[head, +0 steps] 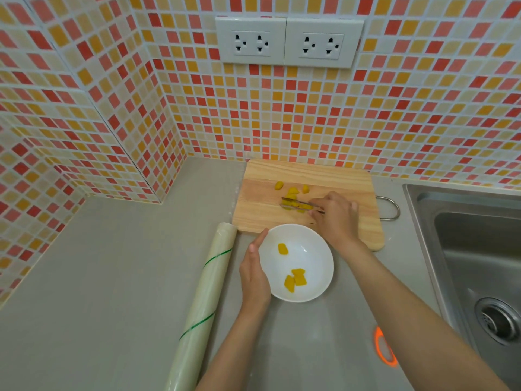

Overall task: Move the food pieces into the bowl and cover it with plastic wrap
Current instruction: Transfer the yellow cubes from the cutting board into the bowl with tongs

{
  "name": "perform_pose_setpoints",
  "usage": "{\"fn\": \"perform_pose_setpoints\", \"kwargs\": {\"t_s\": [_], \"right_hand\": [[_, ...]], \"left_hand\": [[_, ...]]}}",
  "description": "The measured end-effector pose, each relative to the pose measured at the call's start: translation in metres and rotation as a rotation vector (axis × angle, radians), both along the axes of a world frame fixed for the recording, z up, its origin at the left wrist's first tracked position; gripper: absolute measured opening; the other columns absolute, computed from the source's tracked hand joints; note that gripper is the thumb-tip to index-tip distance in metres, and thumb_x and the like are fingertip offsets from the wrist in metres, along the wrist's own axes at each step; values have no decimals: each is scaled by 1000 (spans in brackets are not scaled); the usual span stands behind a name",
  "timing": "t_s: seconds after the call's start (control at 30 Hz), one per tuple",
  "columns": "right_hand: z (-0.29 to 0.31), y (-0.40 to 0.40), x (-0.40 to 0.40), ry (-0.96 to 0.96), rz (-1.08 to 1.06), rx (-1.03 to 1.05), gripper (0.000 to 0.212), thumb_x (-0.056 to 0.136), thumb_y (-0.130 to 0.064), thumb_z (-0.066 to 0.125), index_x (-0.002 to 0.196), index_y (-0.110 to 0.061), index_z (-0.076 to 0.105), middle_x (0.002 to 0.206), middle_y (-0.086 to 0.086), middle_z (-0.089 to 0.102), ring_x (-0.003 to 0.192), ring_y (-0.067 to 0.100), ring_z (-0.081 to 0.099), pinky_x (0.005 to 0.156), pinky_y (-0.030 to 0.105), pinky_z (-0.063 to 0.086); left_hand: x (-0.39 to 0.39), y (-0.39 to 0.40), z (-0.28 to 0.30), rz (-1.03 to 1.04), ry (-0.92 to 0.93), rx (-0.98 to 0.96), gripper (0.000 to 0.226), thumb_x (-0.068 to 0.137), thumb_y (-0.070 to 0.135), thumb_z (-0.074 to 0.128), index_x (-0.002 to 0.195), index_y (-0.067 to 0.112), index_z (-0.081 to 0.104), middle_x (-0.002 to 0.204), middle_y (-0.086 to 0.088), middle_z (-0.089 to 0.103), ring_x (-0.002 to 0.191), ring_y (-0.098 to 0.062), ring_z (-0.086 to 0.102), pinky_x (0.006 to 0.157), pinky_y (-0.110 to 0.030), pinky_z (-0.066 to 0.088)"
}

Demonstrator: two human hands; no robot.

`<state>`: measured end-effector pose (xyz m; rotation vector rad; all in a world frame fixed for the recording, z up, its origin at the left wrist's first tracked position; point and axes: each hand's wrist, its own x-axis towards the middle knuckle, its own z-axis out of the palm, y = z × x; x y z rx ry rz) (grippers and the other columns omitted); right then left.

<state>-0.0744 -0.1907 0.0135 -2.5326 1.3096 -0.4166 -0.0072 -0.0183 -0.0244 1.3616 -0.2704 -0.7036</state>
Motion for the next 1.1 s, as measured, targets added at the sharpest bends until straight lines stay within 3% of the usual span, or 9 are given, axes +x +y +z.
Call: {"fn": "perform_pose_setpoints", "kwargs": {"t_s": [0.27, 0.4, 0.67, 0.87, 1.0, 1.1], "right_hand": [[16, 19, -25, -127, 19, -26, 22, 83, -25, 65, 104, -25, 72, 93, 1, 64, 92, 21, 59, 71, 27, 12], [25, 46, -50, -188, 57, 1, 22, 79, -21, 70, 101, -24, 73, 89, 0, 64, 88, 22, 60, 72, 26, 14], [32, 67, -84, 4, 202, 62, 31, 80, -31, 68, 110, -35, 67, 92, -9, 51, 98, 17, 54, 74, 25, 12], [28, 28, -73, -176, -6, 0, 36, 79, -26, 70, 115, -26, 66, 98, 1, 58, 102, 20, 54, 72, 24, 12], [7, -2, -52, -104, -113, 80, 38, 81, -28, 68, 118, -25, 64, 107, 7, 59, 110, 25, 51, 89, 34, 25], [-7, -15, -39, -29, -109, 124, 38, 82, -30, 67, 119, -26, 64, 109, 8, 59, 111, 27, 50, 91, 37, 27]], "left_hand": [[0, -1, 2, 11, -2, 2, 44, 102, 28, 22, 123, 21, 59, 119, 12, 62, 99, 12, 59, 75, -3, 44], [-1, 0, 2, 1, -16, 1, 46, 102, 28, 21, 126, 18, 59, 124, 4, 61, 109, 0, 57, 80, -6, 46], [-1, 0, 6, -10, -30, 7, 46, 102, 29, 22, 128, 16, 57, 122, 3, 61, 108, -5, 58, 78, -5, 46], [-2, 0, 6, 1, -12, 3, 44, 102, 28, 23, 126, 19, 59, 115, 11, 62, 94, 13, 60, 71, -3, 45], [-2, 0, 6, 0, 7, 1, 43, 102, 29, 24, 125, 21, 60, 115, 12, 63, 95, 11, 61, 70, -3, 45], [-2, 1, 6, -3, 10, -2, 44, 102, 31, 23, 125, 21, 59, 116, 13, 62, 94, 13, 61, 71, -4, 46]]}}
